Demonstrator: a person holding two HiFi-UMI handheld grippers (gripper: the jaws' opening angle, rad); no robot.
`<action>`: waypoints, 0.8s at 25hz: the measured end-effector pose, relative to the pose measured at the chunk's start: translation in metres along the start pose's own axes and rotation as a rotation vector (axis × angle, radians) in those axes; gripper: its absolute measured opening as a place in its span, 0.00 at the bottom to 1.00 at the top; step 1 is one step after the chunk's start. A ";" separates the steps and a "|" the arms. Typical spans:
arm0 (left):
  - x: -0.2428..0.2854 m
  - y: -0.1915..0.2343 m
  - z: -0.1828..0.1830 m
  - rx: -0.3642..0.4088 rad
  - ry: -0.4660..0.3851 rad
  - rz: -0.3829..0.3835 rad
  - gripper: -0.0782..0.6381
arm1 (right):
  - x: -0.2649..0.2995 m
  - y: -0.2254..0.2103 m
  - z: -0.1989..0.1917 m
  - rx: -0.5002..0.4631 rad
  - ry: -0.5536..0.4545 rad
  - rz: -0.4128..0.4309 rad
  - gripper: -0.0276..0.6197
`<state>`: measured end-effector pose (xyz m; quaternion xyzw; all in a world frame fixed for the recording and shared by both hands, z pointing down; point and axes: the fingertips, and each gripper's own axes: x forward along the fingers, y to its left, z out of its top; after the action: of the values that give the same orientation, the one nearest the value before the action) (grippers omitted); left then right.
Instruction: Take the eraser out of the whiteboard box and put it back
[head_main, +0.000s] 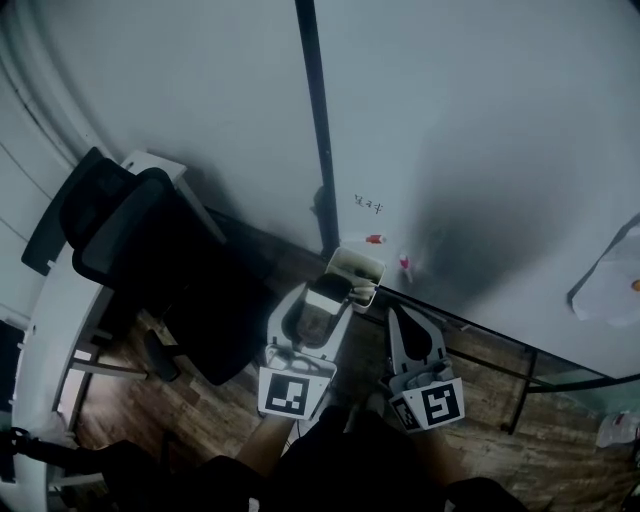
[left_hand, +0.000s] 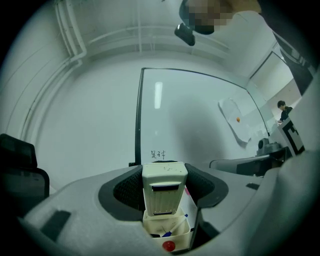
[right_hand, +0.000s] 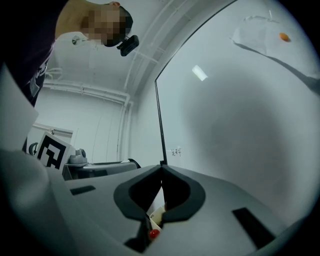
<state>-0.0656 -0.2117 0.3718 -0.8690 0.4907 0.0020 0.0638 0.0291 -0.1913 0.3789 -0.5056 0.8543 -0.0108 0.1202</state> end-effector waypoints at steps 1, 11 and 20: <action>0.005 0.002 -0.006 -0.008 0.013 -0.001 0.46 | 0.004 -0.001 -0.006 0.007 0.011 0.002 0.05; 0.023 0.012 -0.033 -0.042 0.062 0.003 0.46 | 0.016 0.000 -0.030 0.033 0.055 0.022 0.05; 0.045 0.013 -0.070 -0.043 0.133 -0.009 0.46 | 0.022 -0.007 -0.046 0.050 0.082 0.013 0.05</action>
<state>-0.0571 -0.2647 0.4369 -0.8705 0.4899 -0.0455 0.0126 0.0154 -0.2191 0.4198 -0.4962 0.8612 -0.0521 0.0975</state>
